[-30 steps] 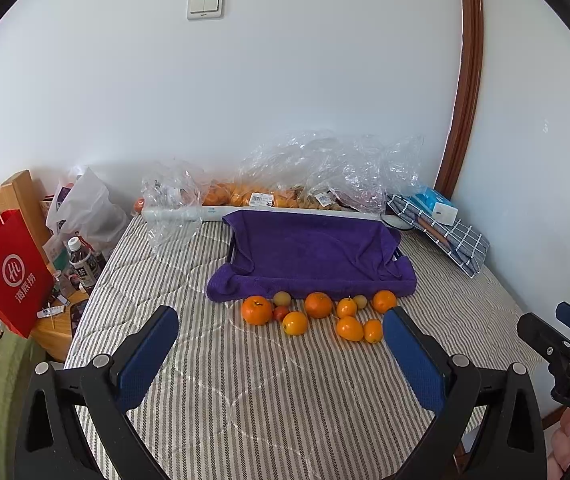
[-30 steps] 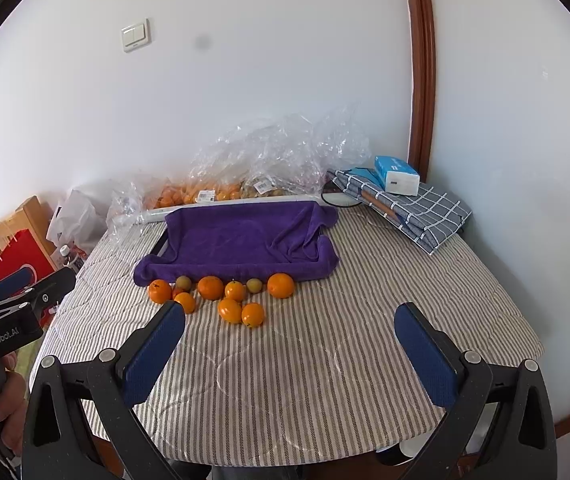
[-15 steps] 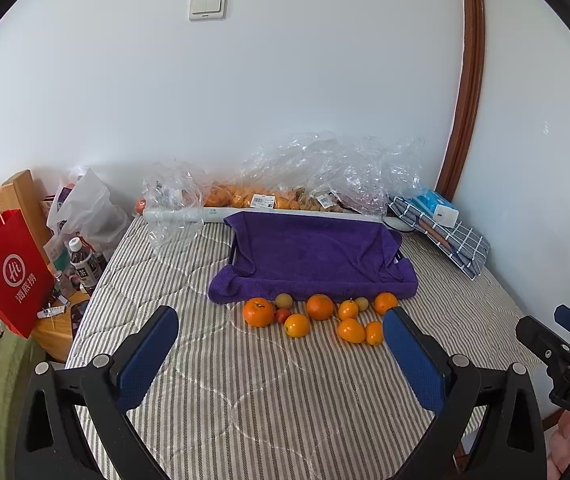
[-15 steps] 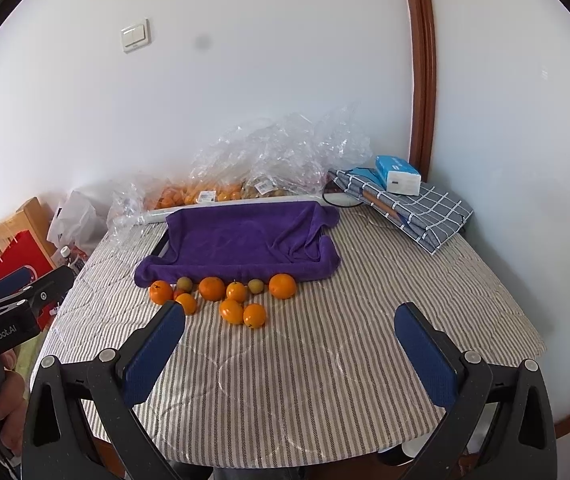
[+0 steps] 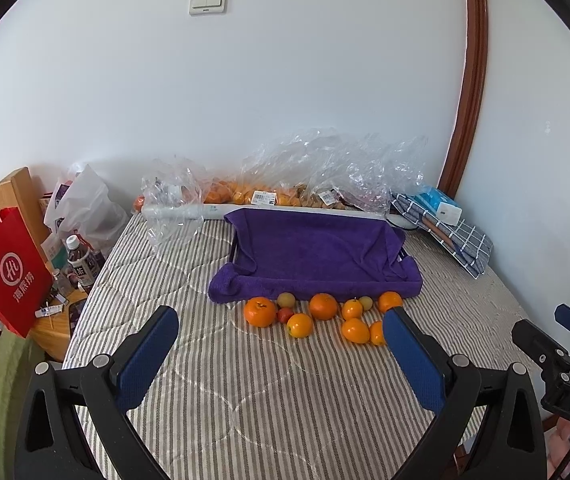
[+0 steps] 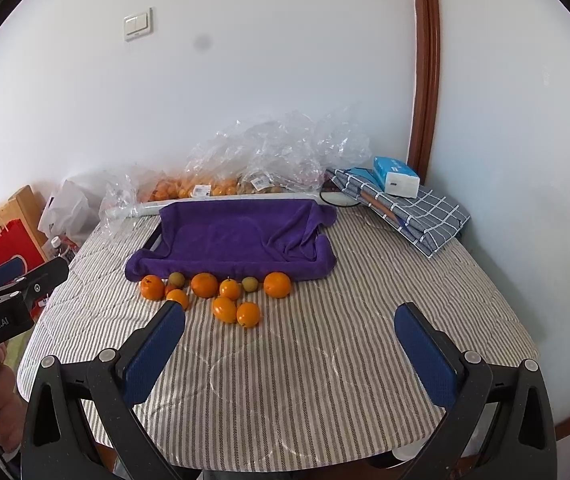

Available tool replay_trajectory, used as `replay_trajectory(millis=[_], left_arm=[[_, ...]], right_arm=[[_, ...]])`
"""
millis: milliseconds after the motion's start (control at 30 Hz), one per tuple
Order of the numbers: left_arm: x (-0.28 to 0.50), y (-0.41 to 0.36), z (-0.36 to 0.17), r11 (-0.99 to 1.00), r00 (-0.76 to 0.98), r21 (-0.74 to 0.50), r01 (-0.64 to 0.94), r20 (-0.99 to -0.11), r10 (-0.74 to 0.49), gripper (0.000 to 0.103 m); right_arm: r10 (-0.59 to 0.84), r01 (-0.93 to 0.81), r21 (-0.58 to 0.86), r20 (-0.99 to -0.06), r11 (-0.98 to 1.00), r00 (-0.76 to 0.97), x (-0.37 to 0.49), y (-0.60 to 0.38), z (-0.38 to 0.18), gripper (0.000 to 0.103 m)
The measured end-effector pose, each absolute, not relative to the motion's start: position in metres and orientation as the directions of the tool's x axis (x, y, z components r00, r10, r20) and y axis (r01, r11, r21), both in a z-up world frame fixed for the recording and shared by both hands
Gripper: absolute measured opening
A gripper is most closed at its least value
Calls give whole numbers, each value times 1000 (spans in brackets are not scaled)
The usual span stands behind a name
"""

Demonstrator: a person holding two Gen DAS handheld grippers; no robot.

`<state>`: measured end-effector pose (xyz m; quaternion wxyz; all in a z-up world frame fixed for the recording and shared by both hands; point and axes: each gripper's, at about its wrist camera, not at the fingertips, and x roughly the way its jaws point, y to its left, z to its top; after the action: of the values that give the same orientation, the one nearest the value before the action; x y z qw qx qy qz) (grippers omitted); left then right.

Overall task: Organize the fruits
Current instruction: 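Move the left tool toward a large orange while the right tool approaches another orange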

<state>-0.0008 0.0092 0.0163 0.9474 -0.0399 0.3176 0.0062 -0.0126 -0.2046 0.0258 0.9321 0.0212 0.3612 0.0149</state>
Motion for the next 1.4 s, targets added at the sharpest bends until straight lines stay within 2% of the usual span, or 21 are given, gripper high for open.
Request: replay_trajectory(millis=[233,567,700,867,1000,1067,1133,1400], left_arm=[[10,11,12,996,790,-77,-38,-612,-17,103],[42,22,-29,995,764,-82,-50,-646,-15,103],[57,30,-44,993,751,-90,-78,-660,-1,103],[76,46,-68,988,728,-114,-102,-686,-4,102],[91,55,-89,990,697,-108,-91,-717,-14,101],[97,59,-100,992,681,-84,-98,-732,5,100],[102,65,-111,991,663,-85,-99,-748,2,100],[114,79,-133,990,639,-113,-84,-768,-33,99]], right_arm=[[55,-16,62,-692,998,720,1,-202,13,103],[79,7,123,-680,992,729,29,-208,-17,103],[60,7,95,-682,995,729,48,-208,-34,103],[92,-26,100,-740,995,666,76,-207,-66,102],[101,-38,100,-767,994,633,96,-207,-93,91],[120,-50,113,-790,992,602,107,-206,-108,75],[139,-60,127,-812,990,566,119,-204,-124,64],[178,-80,160,-824,984,537,155,-200,-153,63]])
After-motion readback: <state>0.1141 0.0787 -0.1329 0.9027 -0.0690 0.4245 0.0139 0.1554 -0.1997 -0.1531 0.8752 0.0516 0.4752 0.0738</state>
